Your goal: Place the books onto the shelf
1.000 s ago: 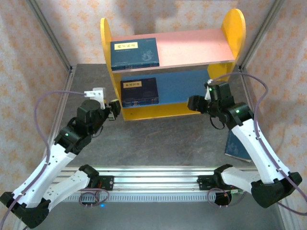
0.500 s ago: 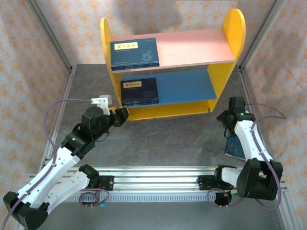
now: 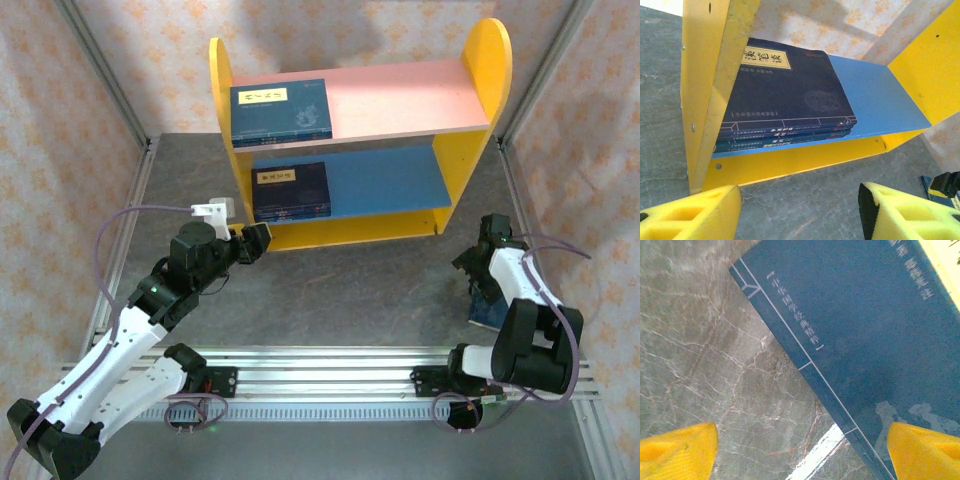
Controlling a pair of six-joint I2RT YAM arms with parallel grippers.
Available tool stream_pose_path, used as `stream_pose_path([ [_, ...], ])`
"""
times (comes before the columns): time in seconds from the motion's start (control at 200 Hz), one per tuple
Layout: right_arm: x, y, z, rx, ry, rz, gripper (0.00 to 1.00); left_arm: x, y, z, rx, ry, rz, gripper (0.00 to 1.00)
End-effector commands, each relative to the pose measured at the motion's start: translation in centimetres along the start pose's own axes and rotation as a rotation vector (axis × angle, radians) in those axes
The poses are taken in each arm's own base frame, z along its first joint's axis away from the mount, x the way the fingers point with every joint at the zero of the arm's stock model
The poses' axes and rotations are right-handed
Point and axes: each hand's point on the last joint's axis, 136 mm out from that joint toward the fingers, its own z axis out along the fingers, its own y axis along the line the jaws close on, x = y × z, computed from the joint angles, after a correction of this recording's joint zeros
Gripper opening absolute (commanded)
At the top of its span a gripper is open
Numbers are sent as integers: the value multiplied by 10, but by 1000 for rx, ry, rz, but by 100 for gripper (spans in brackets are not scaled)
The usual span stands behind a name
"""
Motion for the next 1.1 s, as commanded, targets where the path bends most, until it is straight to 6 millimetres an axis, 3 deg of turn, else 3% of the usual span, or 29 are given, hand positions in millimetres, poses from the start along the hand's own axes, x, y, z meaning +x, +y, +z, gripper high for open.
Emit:
stream_pose_path([
  [0.0, 10, 2, 8, -4, 69, -49, 86, 5, -1, 2, 11, 33, -29, 64],
  [0.3, 65, 28, 15, -182, 297, -77, 81, 12, -14, 12, 82, 73, -67, 64],
  [0.626, 100, 67, 1, -308, 299, -95, 81, 20, -23, 24, 133, 107, -140, 63],
  [0.706, 92, 67, -7, -291, 259, -119, 81, 20, -23, 24, 133, 110, -141, 63],
  [0.916, 40, 48, -35, -221, 106, -135, 84, 19, -21, 22, 125, 107, -135, 63],
  [1.096, -3, 14, -39, -130, 22, -65, 86, 18, -22, 19, 121, 108, -128, 63],
])
